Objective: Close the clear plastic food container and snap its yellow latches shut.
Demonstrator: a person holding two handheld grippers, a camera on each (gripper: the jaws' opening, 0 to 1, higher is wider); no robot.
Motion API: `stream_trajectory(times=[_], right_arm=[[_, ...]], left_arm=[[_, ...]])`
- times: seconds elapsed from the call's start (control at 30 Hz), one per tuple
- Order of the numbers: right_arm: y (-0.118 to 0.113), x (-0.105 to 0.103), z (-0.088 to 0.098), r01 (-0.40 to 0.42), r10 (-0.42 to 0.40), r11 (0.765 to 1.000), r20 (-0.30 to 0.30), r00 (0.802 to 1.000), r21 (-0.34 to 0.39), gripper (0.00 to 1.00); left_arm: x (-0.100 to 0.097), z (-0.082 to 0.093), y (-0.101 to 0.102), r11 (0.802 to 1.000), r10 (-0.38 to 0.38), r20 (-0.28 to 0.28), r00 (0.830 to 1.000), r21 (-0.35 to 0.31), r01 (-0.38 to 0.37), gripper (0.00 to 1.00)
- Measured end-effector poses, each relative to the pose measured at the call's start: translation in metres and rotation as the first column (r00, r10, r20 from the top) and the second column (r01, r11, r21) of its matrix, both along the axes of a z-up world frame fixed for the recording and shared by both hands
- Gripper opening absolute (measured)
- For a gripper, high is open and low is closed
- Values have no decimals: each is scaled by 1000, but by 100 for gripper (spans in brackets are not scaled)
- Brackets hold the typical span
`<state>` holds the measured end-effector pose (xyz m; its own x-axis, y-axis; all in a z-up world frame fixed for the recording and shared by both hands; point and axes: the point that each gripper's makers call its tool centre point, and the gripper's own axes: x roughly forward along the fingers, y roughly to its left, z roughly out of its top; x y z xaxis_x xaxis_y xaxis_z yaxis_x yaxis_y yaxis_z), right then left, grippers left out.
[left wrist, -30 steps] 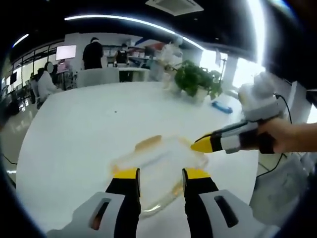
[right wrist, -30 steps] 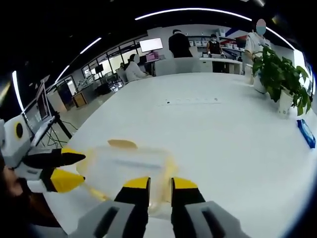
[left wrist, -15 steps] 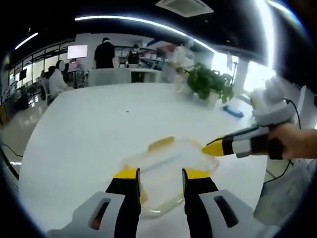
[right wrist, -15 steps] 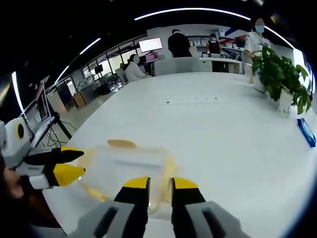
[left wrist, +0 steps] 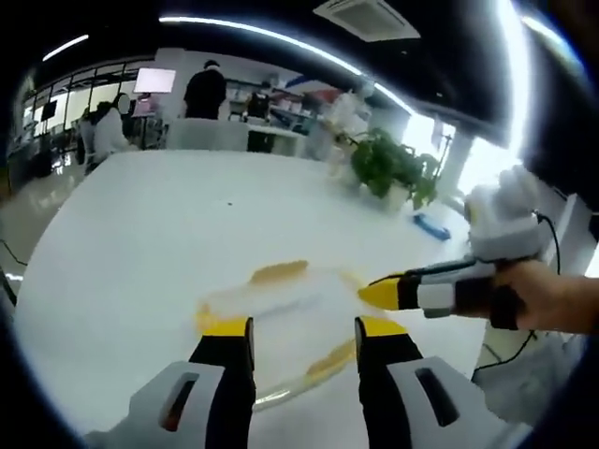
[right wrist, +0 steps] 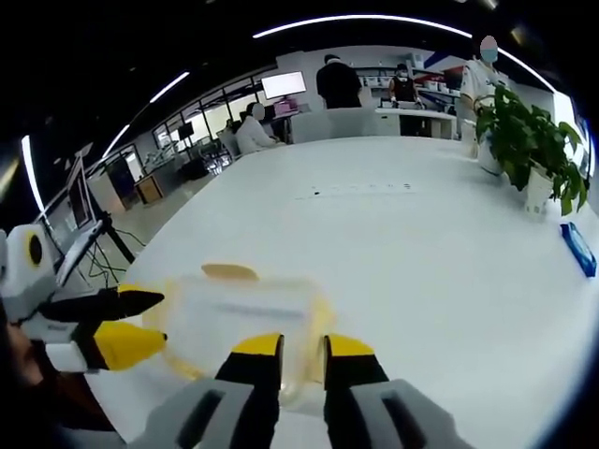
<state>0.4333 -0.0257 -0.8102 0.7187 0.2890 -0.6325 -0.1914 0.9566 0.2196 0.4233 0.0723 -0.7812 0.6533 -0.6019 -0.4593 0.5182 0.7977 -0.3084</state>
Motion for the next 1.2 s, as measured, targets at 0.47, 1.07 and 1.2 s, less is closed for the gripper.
stream_trajectory(times=[0.47,1.07,1.2], right_arm=[[0,2,0,7,-7,1000,2,1000,6,15],[1,8,-6,-23,31,994,-71,997,104,23],[2,7,-6,-29,37,994,-77,996,110,23]], left_arm=[[6,0,27,996,81,16,997,37,-82,48],[15,-38,40,987,160,-154,975,2,-161,47],[17,-37,41,988,154,-143,978,11,-154,46]])
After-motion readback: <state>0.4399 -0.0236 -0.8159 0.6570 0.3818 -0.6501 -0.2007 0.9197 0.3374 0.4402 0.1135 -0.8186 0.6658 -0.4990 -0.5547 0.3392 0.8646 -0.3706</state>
